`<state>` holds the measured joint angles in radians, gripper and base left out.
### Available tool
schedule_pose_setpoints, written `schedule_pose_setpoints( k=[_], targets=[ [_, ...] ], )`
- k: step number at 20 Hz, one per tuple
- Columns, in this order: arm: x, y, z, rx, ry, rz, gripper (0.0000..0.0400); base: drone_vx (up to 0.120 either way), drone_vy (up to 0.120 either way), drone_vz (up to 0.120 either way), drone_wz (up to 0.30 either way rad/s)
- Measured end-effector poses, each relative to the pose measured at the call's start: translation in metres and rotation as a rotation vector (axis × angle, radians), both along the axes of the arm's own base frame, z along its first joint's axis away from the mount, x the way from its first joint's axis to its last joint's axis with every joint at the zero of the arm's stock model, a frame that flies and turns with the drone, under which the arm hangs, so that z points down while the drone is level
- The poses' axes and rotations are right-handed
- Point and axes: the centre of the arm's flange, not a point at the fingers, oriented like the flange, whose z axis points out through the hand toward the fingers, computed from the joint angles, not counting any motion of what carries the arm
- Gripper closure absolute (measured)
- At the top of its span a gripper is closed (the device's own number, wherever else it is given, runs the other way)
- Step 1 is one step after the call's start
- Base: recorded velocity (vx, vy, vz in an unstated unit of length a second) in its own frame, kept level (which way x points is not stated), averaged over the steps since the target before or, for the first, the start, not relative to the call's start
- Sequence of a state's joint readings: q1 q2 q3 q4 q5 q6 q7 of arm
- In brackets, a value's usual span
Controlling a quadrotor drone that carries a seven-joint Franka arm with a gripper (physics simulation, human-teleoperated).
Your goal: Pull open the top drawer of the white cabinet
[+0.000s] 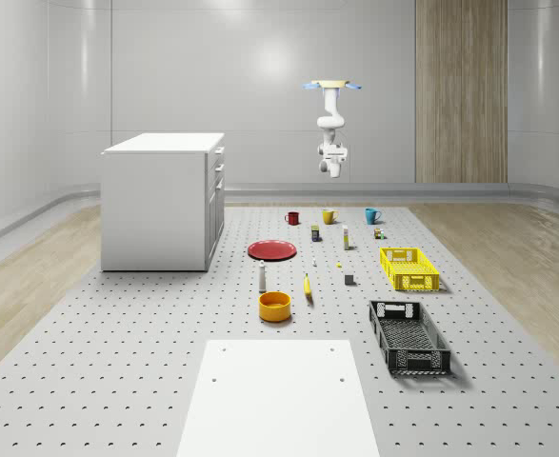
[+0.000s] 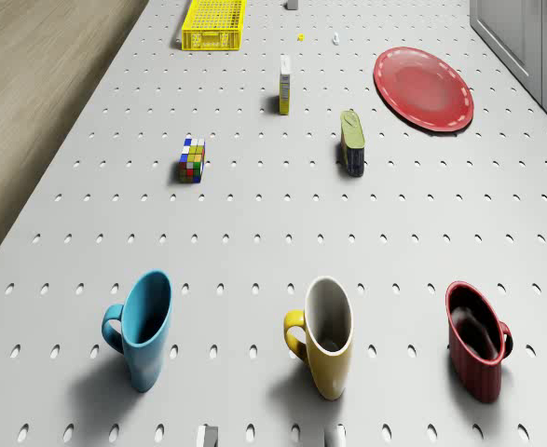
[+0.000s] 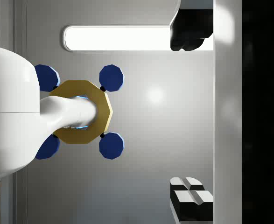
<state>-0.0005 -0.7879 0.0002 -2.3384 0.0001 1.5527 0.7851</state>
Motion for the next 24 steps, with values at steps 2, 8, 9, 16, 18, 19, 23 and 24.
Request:
schedule_pose_setpoints(
  k=[2, 8, 9, 16, 18, 19, 23, 24],
  targets=[
    [-0.003, 0.000, 0.015, 0.000, -0.002, 0.000, 0.0050, 0.000, 0.000, 0.000, 0.000],
    [-0.003, 0.000, 0.056, 0.000, -0.006, 0.000, 0.0085, 0.000, 0.000, 0.000, 0.000],
    [-0.003, 0.000, 0.061, 0.000, -0.007, 0.000, 0.0087, 0.000, 0.000, 0.000, 0.000],
    [-0.001, 0.000, 0.085, 0.000, -0.013, 0.000, 0.0094, 0.000, 0.000, 0.000, 0.000],
    [-0.001, 0.000, 0.088, 0.000, -0.014, 0.000, 0.0094, 0.000, 0.000, 0.000, 0.000],
    [0.000, 0.000, 0.089, 0.000, -0.015, 0.000, 0.0094, 0.000, 0.000, 0.000, 0.000],
    [-0.001, 0.000, 0.092, 0.000, -0.018, 0.000, 0.0095, 0.000, 0.000, 0.000, 0.000],
    [-0.001, 0.000, 0.092, 0.000, -0.019, 0.000, 0.0095, 0.000, 0.000, 0.000, 0.000]
  ],
)
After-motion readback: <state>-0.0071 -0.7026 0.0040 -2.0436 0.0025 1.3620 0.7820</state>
